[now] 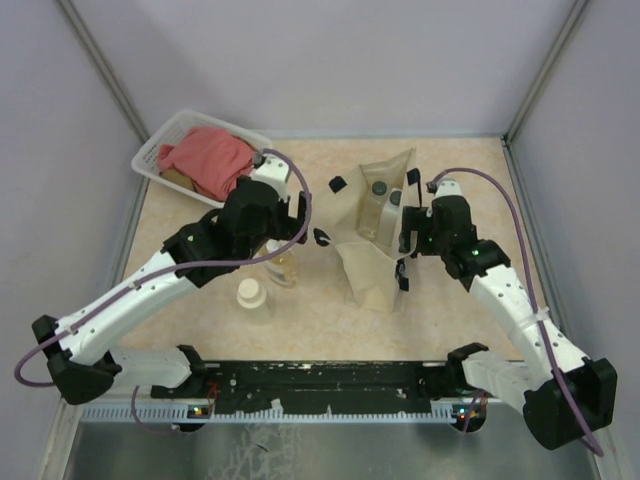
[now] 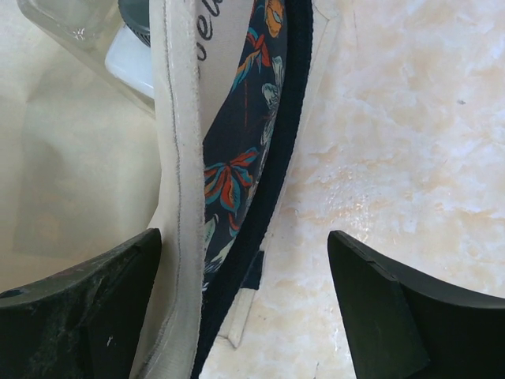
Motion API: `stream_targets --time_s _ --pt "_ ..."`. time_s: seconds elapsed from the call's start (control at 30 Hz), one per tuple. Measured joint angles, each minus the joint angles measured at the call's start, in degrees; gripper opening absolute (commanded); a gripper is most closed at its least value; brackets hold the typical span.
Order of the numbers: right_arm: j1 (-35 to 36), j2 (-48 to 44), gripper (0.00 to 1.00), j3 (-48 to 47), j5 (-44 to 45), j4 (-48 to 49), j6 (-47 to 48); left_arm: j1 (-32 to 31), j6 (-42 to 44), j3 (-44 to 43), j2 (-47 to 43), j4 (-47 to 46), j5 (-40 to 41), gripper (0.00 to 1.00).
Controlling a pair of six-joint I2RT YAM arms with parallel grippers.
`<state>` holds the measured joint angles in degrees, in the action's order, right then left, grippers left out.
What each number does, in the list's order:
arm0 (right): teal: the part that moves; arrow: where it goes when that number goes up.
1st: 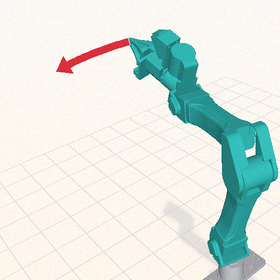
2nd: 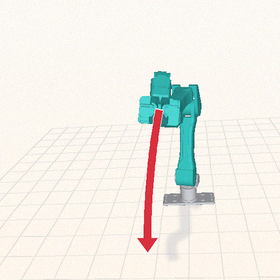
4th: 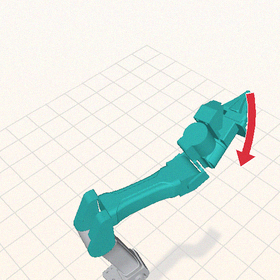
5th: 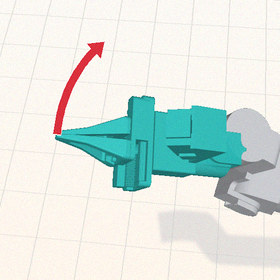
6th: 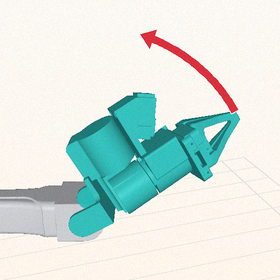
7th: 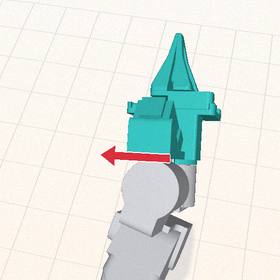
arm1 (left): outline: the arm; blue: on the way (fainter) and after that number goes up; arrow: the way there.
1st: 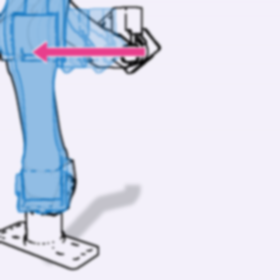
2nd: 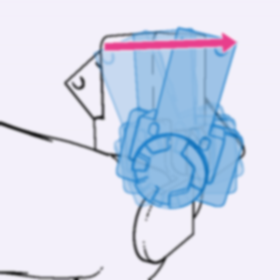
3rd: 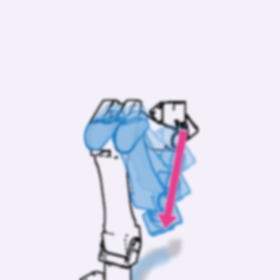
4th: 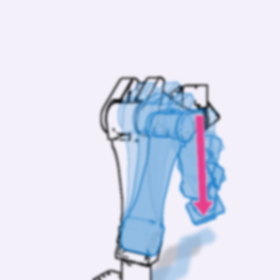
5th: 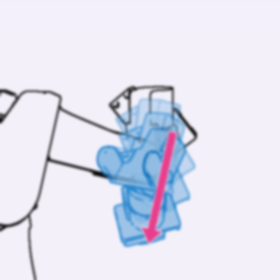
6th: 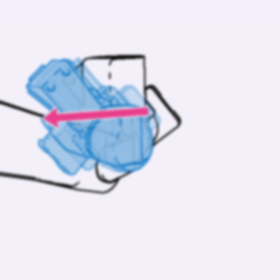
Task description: Place the personal care products into the canvas bag
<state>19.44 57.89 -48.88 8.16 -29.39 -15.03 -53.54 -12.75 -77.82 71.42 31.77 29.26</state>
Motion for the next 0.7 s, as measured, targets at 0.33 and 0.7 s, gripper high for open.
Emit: stream_targets --time_s 0.33,0.7 --pt "0.0 0.0 0.92 0.0 -0.6 0.1 0.1 0.0 -15.8 6.3 -1.4 14.2 7.1 0.99" --pt "0.0 -0.1 0.93 0.0 -0.8 0.1 0.7 0.0 -48.4 0.8 5.3 30.2 13.6 0.99"
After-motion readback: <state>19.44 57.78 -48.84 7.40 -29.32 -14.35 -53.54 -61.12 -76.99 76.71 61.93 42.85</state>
